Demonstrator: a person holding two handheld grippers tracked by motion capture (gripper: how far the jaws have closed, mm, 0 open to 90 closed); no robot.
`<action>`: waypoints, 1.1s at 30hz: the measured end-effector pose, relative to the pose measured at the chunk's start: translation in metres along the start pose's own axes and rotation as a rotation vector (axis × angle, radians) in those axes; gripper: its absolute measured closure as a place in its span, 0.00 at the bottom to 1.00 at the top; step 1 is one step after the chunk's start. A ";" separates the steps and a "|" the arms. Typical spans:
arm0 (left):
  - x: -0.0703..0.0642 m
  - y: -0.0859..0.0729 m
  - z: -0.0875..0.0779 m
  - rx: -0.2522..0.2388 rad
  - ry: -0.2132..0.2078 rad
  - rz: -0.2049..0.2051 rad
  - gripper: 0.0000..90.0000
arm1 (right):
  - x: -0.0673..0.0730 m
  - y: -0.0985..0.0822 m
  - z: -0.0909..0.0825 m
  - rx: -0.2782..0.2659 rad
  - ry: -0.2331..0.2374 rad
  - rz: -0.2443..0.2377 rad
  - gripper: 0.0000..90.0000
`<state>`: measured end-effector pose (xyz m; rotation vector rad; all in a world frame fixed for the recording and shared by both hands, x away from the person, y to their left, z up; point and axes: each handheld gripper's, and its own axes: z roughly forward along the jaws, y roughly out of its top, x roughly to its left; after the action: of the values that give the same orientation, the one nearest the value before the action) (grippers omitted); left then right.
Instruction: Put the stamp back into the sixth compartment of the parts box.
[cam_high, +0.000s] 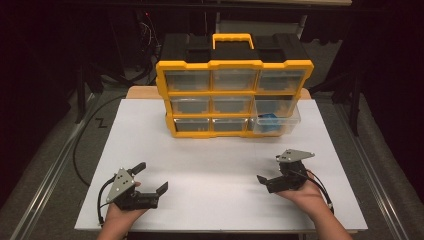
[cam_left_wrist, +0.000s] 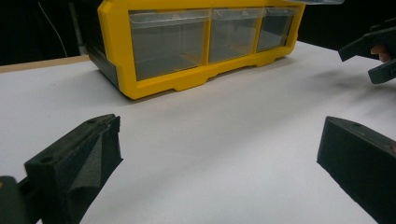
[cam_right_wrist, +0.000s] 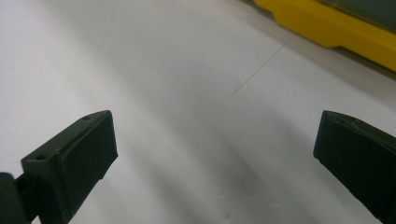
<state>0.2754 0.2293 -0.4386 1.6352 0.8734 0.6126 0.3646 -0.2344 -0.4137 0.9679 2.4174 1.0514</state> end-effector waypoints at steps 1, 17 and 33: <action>0.000 0.000 0.000 0.000 0.001 -0.001 0.00 | -0.001 -0.002 0.000 -0.023 -0.004 0.011 0.01; -0.001 -0.002 -0.001 0.003 0.024 -0.036 0.00 | 0.008 -0.024 -0.009 -0.290 -0.059 0.126 0.01; -0.001 0.001 0.001 0.000 0.012 -0.028 0.00 | 0.009 -0.028 -0.013 -0.294 -0.110 0.090 0.01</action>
<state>0.2756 0.2285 -0.4381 1.6181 0.9037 0.6040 0.3383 -0.2486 -0.4255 1.0092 2.0742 1.3039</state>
